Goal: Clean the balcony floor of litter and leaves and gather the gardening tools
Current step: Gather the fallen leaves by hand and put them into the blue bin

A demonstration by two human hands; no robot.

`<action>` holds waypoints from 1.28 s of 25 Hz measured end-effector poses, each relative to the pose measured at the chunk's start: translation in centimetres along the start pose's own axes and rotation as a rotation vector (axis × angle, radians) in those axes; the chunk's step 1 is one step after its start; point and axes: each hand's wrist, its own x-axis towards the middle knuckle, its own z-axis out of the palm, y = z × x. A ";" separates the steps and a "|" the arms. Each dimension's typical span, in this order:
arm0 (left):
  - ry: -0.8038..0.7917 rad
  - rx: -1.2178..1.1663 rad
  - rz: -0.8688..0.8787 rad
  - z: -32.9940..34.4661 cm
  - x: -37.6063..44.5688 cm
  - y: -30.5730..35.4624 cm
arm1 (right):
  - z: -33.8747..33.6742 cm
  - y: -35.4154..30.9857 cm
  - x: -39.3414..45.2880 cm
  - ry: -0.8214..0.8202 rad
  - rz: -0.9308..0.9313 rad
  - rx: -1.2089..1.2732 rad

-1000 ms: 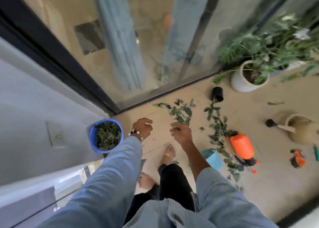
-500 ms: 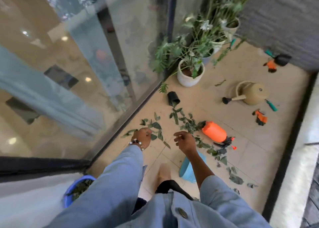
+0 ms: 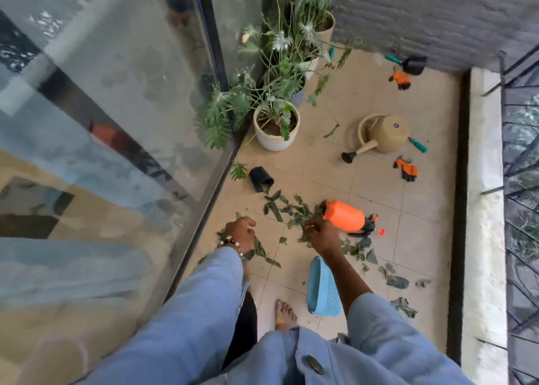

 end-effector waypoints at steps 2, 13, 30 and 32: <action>-0.044 0.017 -0.020 -1.9 3.3 -0.6 | 1.1 -1.8 2.1 0.030 0.046 0.000; -0.108 -0.009 -0.185 -0.5 24.5 -5.4 | 9.8 -0.4 21.9 -0.238 0.018 -0.374; -0.077 -0.575 -0.519 24.6 53.0 -22.9 | 36.4 17.3 56.2 -0.420 -0.308 -0.856; -0.084 -0.635 -0.565 25.2 52.6 -22.5 | 36.4 17.3 55.6 -0.304 -0.355 -0.683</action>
